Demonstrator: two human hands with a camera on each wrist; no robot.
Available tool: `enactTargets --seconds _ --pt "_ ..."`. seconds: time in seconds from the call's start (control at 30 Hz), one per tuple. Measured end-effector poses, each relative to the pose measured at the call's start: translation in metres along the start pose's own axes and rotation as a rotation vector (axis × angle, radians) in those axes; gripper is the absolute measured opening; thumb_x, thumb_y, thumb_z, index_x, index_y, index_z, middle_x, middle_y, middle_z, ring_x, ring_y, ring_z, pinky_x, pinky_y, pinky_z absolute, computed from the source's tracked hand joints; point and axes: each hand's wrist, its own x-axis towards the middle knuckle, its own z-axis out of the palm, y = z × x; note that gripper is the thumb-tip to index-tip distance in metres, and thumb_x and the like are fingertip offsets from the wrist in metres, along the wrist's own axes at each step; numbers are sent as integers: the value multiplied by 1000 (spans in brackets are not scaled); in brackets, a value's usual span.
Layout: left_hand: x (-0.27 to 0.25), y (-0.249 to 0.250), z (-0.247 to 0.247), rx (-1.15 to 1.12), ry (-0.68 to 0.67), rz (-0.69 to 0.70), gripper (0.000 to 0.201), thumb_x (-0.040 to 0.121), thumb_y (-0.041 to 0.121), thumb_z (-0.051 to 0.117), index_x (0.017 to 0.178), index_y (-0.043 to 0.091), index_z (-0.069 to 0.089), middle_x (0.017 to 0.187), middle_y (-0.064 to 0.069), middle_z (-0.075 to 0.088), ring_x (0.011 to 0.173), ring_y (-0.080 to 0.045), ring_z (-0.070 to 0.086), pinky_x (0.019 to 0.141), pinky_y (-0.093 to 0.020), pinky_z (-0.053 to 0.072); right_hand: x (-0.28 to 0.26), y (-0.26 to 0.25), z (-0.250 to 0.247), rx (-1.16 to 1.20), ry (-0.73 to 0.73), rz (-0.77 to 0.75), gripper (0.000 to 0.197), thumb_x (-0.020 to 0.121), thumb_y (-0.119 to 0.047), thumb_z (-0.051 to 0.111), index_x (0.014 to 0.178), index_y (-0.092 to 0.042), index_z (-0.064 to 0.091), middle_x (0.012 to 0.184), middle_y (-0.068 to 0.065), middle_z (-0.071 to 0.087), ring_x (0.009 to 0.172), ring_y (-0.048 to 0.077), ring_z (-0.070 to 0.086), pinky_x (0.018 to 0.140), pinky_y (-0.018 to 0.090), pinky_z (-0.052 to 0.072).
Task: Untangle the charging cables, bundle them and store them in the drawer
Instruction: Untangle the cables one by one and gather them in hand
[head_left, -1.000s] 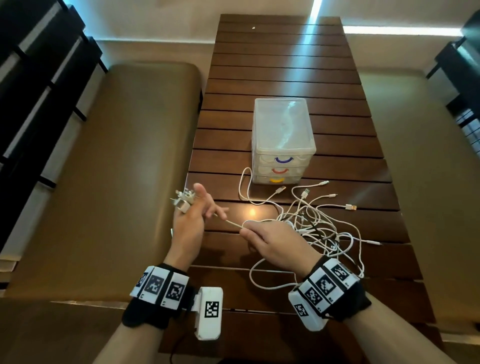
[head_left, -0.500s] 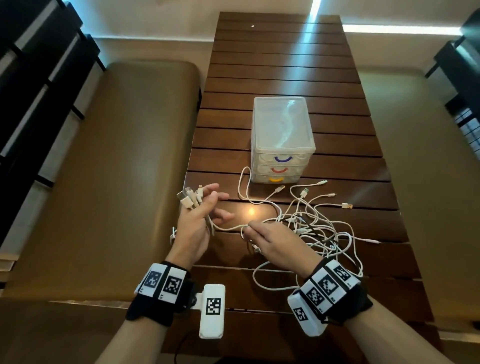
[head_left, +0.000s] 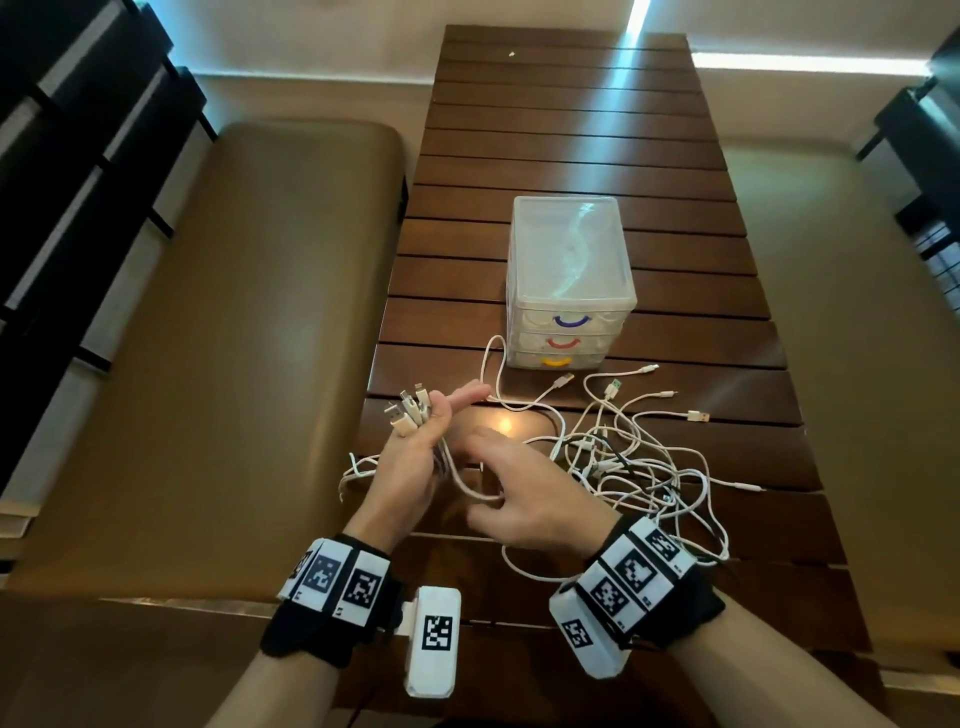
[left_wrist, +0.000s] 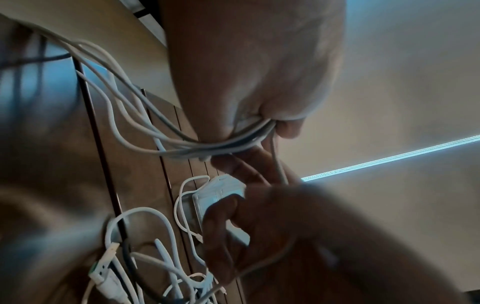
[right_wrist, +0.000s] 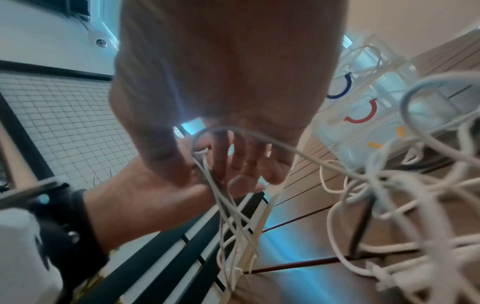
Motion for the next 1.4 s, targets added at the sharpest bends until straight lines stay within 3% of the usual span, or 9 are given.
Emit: enactTargets --seconds 0.13,0.4,0.5,0.7,0.87,0.97,1.1,1.23,1.4 --pt "0 -2 -7 65 -43 8 50 103 44 30 121 23 72 144 12 55 133 -1 49 106 -28 43 8 -8 10 167 152 51 48 88 -46 64 129 -20 62 124 -4 61 111 6 59 94 26 49" --pt "-7 2 -11 111 -67 -108 60 100 57 24 118 29 74 148 18 50 139 -6 40 114 -39 40 15 -9 27 254 235 64 18 98 -27 57 103 -16 69 90 1 72 82 16 67 75 44 55" --pt "-9 6 -11 56 -109 -151 54 101 50 31 118 22 74 141 6 59 132 -13 52 111 -38 43 15 -13 28 342 276 52 15 99 -19 58 90 -25 69 78 -7 68 72 10 64 66 31 52" --pt "-11 8 -14 81 -150 -146 38 93 38 51 116 20 75 122 -13 70 119 -25 64 83 -26 54 12 -12 31 375 304 40 16 96 -8 60 97 -16 74 79 -28 65 79 -5 64 73 11 47" --pt "-6 12 -17 212 -134 -88 60 99 50 34 107 10 77 119 -3 73 116 -17 66 96 -33 51 13 -8 22 314 211 89 19 98 -25 60 105 -15 75 101 1 74 92 10 70 82 37 59" --pt "-5 15 -16 -1 -36 10 68 97 49 31 81 -1 74 103 -17 75 111 -27 69 99 -42 49 11 2 11 41 252 -31 27 96 -39 59 107 -20 75 108 -5 71 94 0 63 81 20 49" --pt "-2 34 -28 -216 24 166 66 96 53 28 54 11 57 44 -6 49 67 -28 68 83 -38 55 2 26 -1 -82 196 71 32 97 -49 54 85 -23 69 76 -8 67 68 7 59 65 31 49" --pt "2 49 -36 -282 -41 189 66 100 52 27 50 15 46 38 5 30 35 -8 26 41 -22 30 -9 47 1 -140 94 139 52 95 -62 42 75 -18 61 65 -3 60 63 11 56 64 34 47" --pt "3 45 -30 -125 -32 210 64 98 53 31 49 13 45 40 3 28 37 -9 22 42 -22 25 -8 49 -6 -373 -12 229 49 101 -59 33 87 -20 60 81 0 63 78 17 58 70 35 45"
